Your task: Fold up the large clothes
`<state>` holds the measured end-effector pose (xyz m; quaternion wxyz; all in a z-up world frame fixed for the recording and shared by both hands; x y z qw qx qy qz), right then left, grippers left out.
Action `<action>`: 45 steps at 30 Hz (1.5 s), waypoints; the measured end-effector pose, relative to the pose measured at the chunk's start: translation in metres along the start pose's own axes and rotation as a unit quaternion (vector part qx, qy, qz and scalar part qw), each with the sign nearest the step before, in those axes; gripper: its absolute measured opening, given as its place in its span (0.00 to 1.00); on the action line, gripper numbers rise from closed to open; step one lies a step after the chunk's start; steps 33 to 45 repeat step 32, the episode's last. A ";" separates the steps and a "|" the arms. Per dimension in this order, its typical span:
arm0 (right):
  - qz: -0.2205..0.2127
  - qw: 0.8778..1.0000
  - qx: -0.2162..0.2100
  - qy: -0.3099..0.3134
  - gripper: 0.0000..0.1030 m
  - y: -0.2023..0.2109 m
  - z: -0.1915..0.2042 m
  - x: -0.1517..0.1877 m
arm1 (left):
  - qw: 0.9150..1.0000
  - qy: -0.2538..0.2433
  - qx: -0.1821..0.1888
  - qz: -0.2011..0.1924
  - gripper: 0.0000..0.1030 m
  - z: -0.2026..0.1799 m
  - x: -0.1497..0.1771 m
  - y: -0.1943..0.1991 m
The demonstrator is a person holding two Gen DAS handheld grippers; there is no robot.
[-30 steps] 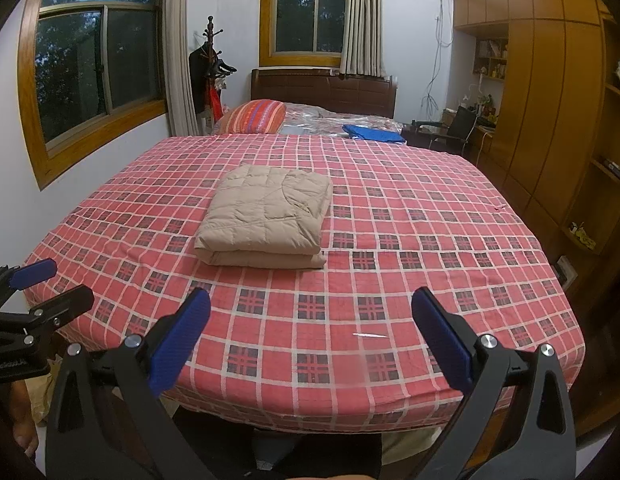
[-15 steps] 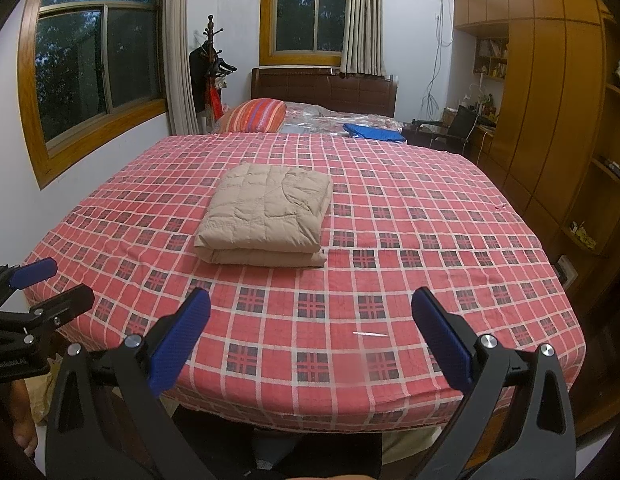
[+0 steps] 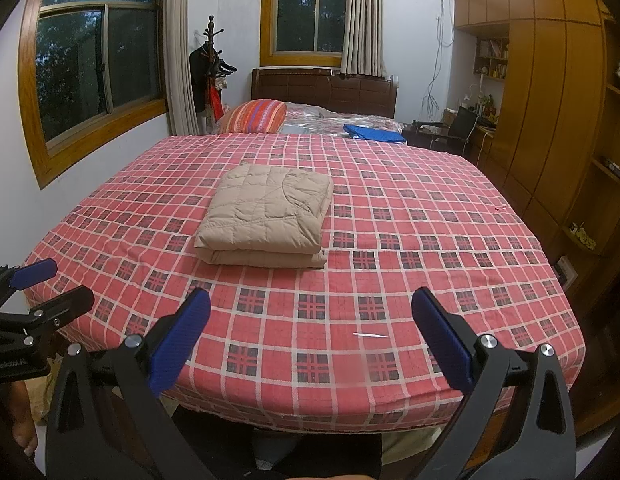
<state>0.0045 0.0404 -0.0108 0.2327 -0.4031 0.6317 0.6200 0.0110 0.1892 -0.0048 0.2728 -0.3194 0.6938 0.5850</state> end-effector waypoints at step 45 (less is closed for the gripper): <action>0.000 1.000 -0.003 0.008 0.97 -0.002 0.004 0.000 | 1.000 -0.002 0.001 0.002 0.90 0.001 0.003 -0.001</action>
Point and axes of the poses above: each gripper's, at about its wrist camera, not at the fingertips, and y roughly against the way its jaws point, z to its left, x to its underside, the point moved 1 cm from there along -y, roughly the way its jaws point, and after that the axes turned 8 degrees about y, right-handed, at the moved point
